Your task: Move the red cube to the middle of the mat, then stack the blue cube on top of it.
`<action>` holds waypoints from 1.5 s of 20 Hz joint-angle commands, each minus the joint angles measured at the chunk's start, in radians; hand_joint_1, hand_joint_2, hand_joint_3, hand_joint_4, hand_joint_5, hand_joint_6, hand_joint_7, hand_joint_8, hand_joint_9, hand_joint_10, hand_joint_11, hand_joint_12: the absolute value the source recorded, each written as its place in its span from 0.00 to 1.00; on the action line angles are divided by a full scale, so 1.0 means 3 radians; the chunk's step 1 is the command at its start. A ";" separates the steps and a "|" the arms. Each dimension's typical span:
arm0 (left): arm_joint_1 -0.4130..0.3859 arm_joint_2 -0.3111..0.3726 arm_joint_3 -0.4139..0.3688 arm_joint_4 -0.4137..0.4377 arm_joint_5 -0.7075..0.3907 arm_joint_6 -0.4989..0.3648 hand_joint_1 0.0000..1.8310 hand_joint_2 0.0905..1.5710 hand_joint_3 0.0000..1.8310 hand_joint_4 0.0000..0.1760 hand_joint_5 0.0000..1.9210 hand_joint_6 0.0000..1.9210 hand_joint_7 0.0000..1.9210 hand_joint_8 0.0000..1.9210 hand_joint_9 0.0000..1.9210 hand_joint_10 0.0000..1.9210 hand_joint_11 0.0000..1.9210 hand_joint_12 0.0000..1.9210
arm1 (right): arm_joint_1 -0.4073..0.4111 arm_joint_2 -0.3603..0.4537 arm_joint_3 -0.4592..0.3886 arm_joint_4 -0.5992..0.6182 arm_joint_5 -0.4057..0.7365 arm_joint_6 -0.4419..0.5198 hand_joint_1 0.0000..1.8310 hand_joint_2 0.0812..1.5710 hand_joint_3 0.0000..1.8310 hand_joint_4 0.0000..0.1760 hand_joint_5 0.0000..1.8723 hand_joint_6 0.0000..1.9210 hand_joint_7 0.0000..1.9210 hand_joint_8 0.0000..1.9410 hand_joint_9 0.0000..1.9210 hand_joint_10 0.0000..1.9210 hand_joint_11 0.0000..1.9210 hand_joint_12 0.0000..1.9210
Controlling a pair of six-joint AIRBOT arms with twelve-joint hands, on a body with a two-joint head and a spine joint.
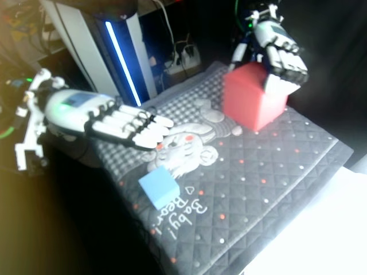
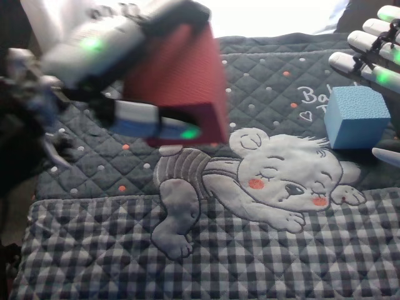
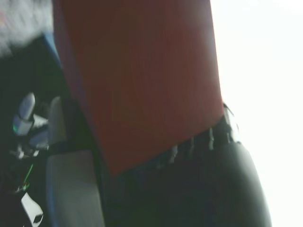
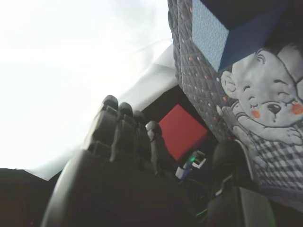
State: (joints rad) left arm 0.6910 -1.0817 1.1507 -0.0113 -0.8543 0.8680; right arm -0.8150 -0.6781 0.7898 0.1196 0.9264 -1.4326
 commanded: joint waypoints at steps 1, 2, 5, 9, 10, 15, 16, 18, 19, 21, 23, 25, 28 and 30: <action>-0.0063 -0.0063 0.0046 -0.0016 -0.0237 -0.0061 0.86 0.73 0.01 0.25 0.15 0.91 0.11 0.80 0.28 0.86 0.22 1.00 | 0.0014 0.0010 0.0016 0.0015 0.0415 0.0003 0.22 0.79 0.00 0.36 0.00 0.00 0.00 0.00 0.00 0.00 0.00 0.00; -0.0088 -0.0144 0.0096 -0.0009 -0.0160 -0.0090 0.78 0.70 0.00 0.08 0.15 0.87 0.11 0.79 0.14 0.88 0.14 1.00 | 0.0014 0.0009 0.0017 0.0015 0.0416 0.0003 0.20 0.80 0.00 0.36 0.00 0.00 0.00 0.00 0.00 0.00 0.00 0.00; -0.0172 -0.0434 0.0318 0.0041 0.0191 -0.0247 0.57 0.82 0.00 0.00 0.31 0.81 0.12 0.71 0.07 0.82 0.02 0.99 | 0.0015 0.0009 0.0017 0.0015 0.0429 0.0003 0.14 0.82 0.01 0.19 0.00 0.00 0.00 0.00 0.00 0.00 0.00 0.00; -0.0111 -0.0493 0.0340 0.0061 0.0250 -0.0307 0.33 0.60 0.00 0.64 0.00 0.03 0.00 0.01 0.00 0.02 0.00 0.10 | 0.0015 0.0009 0.0019 0.0015 0.0439 0.0026 0.13 0.83 0.00 0.17 0.00 0.00 0.00 0.00 0.00 0.00 0.00 0.00; -0.0099 -0.0476 0.0321 0.0062 0.0209 -0.0306 0.29 0.57 0.00 0.79 0.00 0.01 0.00 0.00 0.00 0.00 0.00 0.02 | 0.0015 0.0009 0.0024 0.0015 0.0441 0.0047 0.14 0.82 0.00 0.17 0.00 0.00 0.00 0.00 0.00 0.00 0.00 0.00; 0.0069 -0.0293 0.0154 0.0010 -0.0251 -0.0353 0.25 0.54 0.00 0.90 0.00 0.00 0.00 0.00 0.00 0.00 0.00 0.00 | 0.0032 0.0008 0.0083 0.0016 0.0483 0.0219 0.21 0.70 0.00 0.35 0.00 0.00 0.00 0.00 0.00 0.00 0.00 0.00; 0.0127 -0.0231 0.0108 -0.0031 -0.0420 -0.0366 0.28 0.54 0.00 0.92 0.00 0.00 0.00 0.00 0.00 0.00 0.00 0.00 | 0.0051 0.0006 0.0101 0.0025 0.0485 0.0234 0.24 0.69 0.00 0.28 0.00 0.00 0.00 0.00 0.00 0.00 0.00 0.00; 0.0268 -0.0060 -0.0009 -0.0143 -0.0742 -0.0359 0.27 0.54 0.00 1.00 0.00 0.00 0.00 0.00 0.00 0.00 0.00 0.00 | 0.0081 -0.0024 0.0182 0.0076 0.0473 0.0363 0.22 0.69 0.00 0.00 0.00 0.00 0.00 0.00 0.00 0.00 0.01 0.00; 0.0337 0.0018 -0.0058 -0.0203 -0.0883 -0.0342 0.27 0.52 0.00 1.00 0.00 0.00 0.00 0.00 0.00 0.00 0.00 0.00 | 0.0096 -0.0058 0.0245 0.0096 0.0452 0.0474 0.24 0.69 0.00 0.00 0.00 0.00 0.00 0.00 0.00 0.00 0.00 0.00; 0.0528 0.0239 -0.0227 -0.0410 -0.1251 -0.0208 0.29 0.53 0.00 0.91 0.00 0.00 0.00 0.00 0.00 0.00 0.00 0.00 | 0.0215 -0.0202 0.0473 0.0143 0.0250 0.0760 0.28 0.70 0.00 0.00 0.00 0.00 0.00 0.00 0.00 0.00 0.00 0.00; 0.0701 0.0402 -0.0360 -0.0570 -0.1503 -0.0098 0.34 0.55 0.00 0.75 0.00 0.00 0.00 0.00 0.00 0.00 0.00 0.00 | 0.0404 -0.0340 0.0622 0.0171 -0.0060 0.0776 0.29 0.70 0.00 0.00 0.00 0.00 0.00 0.00 0.03 0.03 0.00 0.28; 0.0900 0.0490 -0.0456 -0.0756 -0.1783 -0.0064 0.34 0.54 0.00 0.73 0.00 0.00 0.00 0.00 0.00 0.00 0.00 0.00 | 0.0533 -0.0534 0.0817 0.0259 -0.0319 0.0776 0.35 0.71 0.00 0.00 0.00 0.00 0.00 0.00 0.06 0.04 0.00 0.52; 0.1196 0.0506 -0.0549 -0.1041 -0.2244 -0.0064 0.36 0.54 0.00 0.44 0.00 0.00 0.00 0.00 0.00 0.00 0.00 0.00 | 0.0585 -0.0814 0.1113 0.0484 -0.0621 0.0776 0.43 0.68 0.00 0.00 0.00 0.00 0.00 0.00 0.05 0.04 0.00 0.42; 0.1329 0.0542 -0.0607 -0.1149 -0.2471 -0.0063 0.34 0.56 0.00 0.36 0.02 0.01 0.00 0.00 0.00 0.00 0.00 0.00 | 0.0588 -0.0887 0.1202 0.0588 -0.0753 0.0776 0.46 0.68 0.00 0.00 0.00 0.00 0.00 0.00 0.06 0.04 0.00 0.44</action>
State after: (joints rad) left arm 1.1027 -0.9234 0.9627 -0.3782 -1.4414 0.8528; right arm -0.6506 -0.9520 1.1412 0.2947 0.5964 -1.1915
